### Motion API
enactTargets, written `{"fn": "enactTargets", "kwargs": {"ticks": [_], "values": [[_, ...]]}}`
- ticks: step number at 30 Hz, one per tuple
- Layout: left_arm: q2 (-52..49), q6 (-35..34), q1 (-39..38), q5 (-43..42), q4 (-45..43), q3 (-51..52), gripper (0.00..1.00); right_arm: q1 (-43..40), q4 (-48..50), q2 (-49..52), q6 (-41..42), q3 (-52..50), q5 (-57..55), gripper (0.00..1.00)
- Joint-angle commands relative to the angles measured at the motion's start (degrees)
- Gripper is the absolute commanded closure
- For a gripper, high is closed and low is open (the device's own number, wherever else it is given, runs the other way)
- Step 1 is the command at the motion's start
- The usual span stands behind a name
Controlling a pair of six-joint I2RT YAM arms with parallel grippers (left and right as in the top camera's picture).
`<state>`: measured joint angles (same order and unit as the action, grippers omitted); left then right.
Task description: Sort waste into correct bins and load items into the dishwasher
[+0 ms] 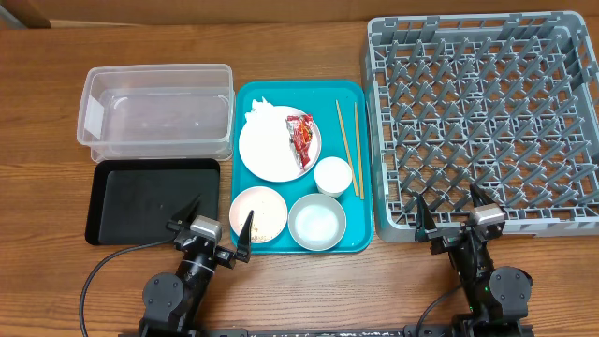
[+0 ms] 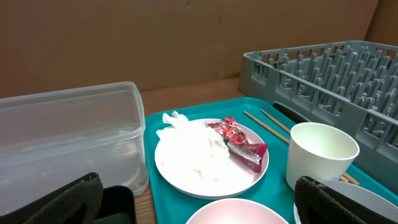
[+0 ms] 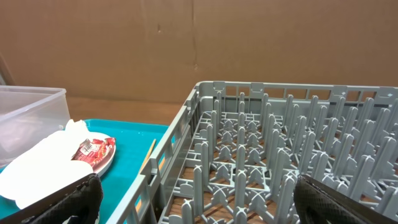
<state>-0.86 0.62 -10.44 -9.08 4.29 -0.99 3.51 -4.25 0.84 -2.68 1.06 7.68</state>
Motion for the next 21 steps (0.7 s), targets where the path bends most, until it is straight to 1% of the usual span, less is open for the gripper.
{"fn": "enactTargets", "kwargs": {"ticks": [1, 21], "values": [[0.5, 0.5, 0.3, -0.6, -0.2, 0.4, 0.00, 0.2, 0.3, -0.7, -0.2, -0.6, 0.3, 0.00], [0.5, 0.5, 0.3, -0.6, -0.6, 0.4, 0.00, 0.2, 0.3, -0.7, -0.2, -0.6, 0.3, 0.00]]}}
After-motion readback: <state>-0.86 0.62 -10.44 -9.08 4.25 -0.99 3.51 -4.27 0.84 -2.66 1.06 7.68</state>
